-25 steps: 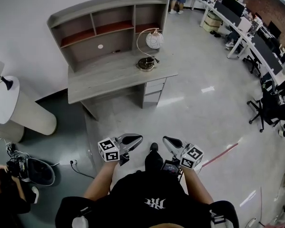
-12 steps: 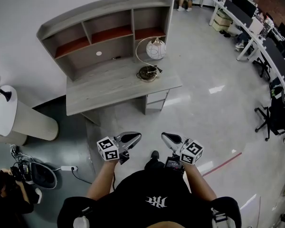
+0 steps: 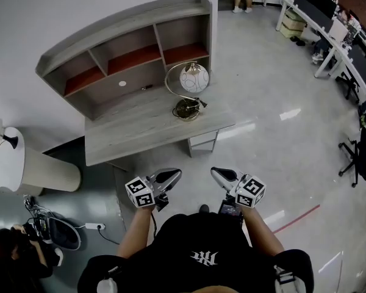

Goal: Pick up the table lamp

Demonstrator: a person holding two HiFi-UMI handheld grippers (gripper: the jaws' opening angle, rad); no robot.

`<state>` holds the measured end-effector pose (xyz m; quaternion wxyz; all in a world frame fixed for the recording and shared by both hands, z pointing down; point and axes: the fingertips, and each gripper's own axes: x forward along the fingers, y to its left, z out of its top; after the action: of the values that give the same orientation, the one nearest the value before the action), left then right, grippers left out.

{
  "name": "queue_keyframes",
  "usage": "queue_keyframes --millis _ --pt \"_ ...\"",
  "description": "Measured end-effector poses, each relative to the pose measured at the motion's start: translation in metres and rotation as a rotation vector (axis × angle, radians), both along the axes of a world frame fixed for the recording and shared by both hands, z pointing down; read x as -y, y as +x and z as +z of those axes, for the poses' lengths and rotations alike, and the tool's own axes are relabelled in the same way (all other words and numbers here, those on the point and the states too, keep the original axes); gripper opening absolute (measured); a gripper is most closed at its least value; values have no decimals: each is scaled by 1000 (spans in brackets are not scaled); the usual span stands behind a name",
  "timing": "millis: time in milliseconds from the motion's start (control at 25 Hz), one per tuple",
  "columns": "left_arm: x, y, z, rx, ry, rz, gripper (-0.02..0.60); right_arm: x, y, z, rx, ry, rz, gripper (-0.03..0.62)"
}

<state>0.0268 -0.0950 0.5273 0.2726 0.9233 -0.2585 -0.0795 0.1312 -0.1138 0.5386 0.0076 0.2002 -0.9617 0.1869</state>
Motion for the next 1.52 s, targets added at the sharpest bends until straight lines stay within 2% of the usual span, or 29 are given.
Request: queue_keyframes --millis 240,480,760,1080,1280,1520 --pt "41 -4 -2 18 17 -38 -8 35 5 3 25 -12 -4 2" --pt "90 -13 -6 26 29 -41 -8 71 -10 16 29 -36 -4 2" --pt "164 -57 -23 53 85 -43 -8 130 -38 22 3 -65 27 2" --pt "249 -110 -43 143 164 5 -8 206 -55 20 -48 -27 136 2" --pt "296 -128 -52 171 207 38 12 239 -64 20 -82 -14 221 26" --pt "348 -130 -55 246 261 102 66 270 -92 35 -230 71 305 69"
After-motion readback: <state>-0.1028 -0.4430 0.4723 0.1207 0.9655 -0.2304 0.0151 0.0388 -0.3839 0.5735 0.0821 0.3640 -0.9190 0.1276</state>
